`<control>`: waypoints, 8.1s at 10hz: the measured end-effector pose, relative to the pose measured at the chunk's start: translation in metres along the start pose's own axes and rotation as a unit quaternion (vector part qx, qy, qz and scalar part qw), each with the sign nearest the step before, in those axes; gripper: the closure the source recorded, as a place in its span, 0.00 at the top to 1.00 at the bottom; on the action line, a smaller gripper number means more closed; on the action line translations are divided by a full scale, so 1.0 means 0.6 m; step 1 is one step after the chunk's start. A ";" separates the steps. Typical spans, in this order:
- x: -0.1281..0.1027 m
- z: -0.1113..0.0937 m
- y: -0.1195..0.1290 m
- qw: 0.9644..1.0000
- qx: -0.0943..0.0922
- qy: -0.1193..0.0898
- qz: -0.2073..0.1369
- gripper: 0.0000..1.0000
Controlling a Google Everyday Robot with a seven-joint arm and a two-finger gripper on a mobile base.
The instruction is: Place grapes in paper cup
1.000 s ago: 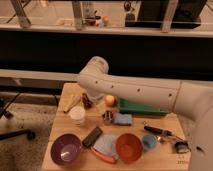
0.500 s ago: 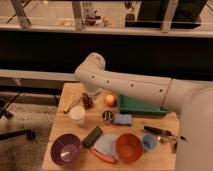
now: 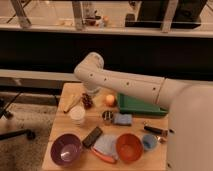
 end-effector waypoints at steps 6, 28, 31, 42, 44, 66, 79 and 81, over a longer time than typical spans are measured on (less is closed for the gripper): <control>-0.008 0.043 -0.030 1.000 0.019 -0.019 -0.003 0.80; 0.053 0.113 -0.032 0.992 -0.008 -0.105 0.072 0.80; 0.049 0.117 -0.026 0.990 -0.014 -0.117 0.075 0.80; -0.019 0.120 -0.030 0.986 -0.037 -0.160 0.041 0.80; -0.026 0.121 -0.035 0.986 -0.041 -0.161 0.033 0.80; -0.023 0.180 -0.105 0.981 0.043 -0.187 0.023 0.80; -0.013 0.264 -0.109 0.979 0.011 -0.195 0.063 0.40; -0.015 0.259 -0.109 0.979 0.011 -0.196 0.061 0.18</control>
